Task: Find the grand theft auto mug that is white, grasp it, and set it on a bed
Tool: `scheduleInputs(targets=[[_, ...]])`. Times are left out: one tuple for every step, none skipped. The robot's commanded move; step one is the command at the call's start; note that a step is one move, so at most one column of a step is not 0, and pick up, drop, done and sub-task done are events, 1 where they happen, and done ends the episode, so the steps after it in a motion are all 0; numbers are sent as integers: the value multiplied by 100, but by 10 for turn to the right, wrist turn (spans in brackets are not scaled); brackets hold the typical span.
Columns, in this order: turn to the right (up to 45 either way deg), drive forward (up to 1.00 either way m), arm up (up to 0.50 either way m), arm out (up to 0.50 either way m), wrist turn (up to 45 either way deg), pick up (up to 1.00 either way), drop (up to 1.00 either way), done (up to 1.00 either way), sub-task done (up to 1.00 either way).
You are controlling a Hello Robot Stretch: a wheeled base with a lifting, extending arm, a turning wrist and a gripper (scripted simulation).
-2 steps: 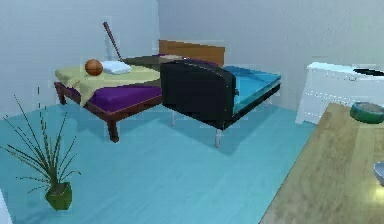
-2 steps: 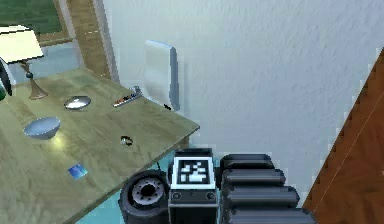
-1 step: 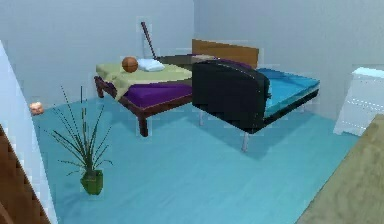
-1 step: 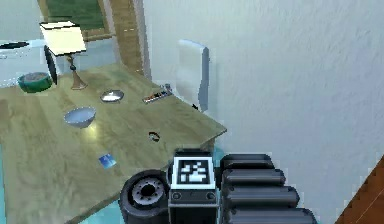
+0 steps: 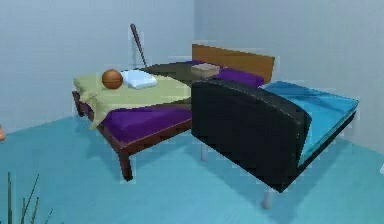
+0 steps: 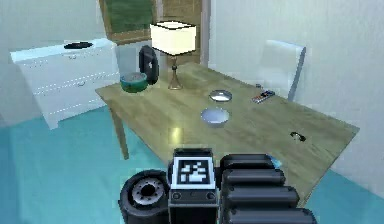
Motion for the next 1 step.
scheduleInputs(targets=[[450, 0, 0, 0, 0, 0, 0, 0, 0]])
